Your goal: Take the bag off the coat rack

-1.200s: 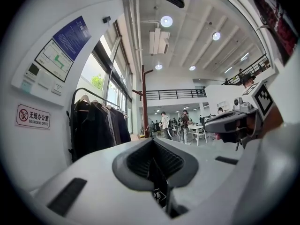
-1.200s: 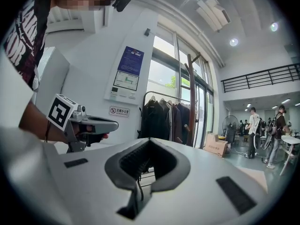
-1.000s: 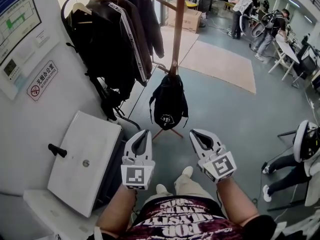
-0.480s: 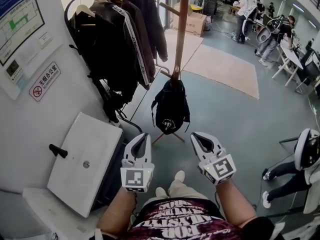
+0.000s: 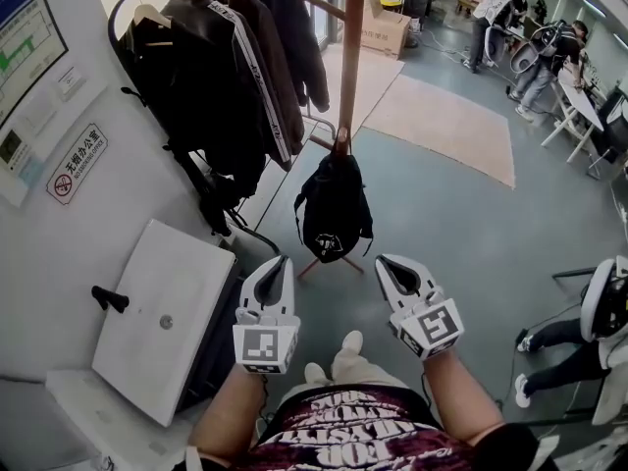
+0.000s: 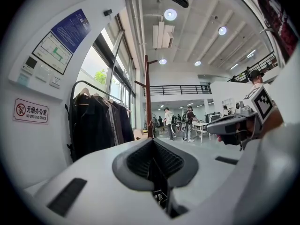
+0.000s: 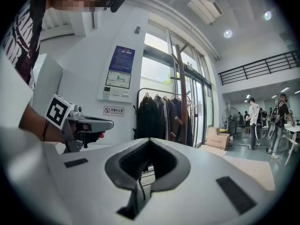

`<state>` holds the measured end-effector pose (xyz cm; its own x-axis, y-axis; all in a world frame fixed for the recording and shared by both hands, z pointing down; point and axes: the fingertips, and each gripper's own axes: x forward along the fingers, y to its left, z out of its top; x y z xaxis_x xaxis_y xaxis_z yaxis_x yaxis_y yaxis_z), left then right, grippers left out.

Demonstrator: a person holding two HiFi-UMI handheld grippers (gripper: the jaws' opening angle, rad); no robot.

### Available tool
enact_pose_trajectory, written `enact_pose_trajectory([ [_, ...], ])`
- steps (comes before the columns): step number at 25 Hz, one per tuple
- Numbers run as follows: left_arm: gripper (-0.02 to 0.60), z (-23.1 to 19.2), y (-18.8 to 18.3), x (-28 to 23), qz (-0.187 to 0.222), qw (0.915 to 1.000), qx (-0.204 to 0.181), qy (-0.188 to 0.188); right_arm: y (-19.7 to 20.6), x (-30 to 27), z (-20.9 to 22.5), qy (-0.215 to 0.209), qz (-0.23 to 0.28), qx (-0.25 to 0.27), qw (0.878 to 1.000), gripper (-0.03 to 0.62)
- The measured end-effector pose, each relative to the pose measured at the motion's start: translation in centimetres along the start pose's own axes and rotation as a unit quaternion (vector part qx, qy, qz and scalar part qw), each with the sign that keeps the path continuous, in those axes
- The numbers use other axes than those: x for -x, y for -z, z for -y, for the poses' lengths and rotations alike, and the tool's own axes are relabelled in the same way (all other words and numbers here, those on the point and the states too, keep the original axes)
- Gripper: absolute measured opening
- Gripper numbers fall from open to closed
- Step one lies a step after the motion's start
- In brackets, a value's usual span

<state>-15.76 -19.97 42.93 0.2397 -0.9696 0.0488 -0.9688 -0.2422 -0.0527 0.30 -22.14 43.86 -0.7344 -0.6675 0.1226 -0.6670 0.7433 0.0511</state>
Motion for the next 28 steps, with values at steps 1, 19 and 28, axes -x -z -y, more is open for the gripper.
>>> enact_pose_trajectory([
  [1, 0.005, 0.0, 0.1, -0.4, -0.001, 1.0000, 0.000, 0.000, 0.1, -0.2, 0.4, 0.000, 0.000, -0.002, 1.000, 0.003],
  [19, 0.005, -0.3, -0.4, -9.4, -0.018, 0.9998, 0.004, -0.005, 0.1, -5.4, 8.1, -0.015, 0.007, -0.019, 1.000, 0.003],
  [28, 0.005, -0.5, -0.8, -11.9, -0.020, 0.9994, 0.004, -0.030, 0.7, -7.8, 10.8, -0.044, 0.010, -0.023, 0.999, 0.003],
])
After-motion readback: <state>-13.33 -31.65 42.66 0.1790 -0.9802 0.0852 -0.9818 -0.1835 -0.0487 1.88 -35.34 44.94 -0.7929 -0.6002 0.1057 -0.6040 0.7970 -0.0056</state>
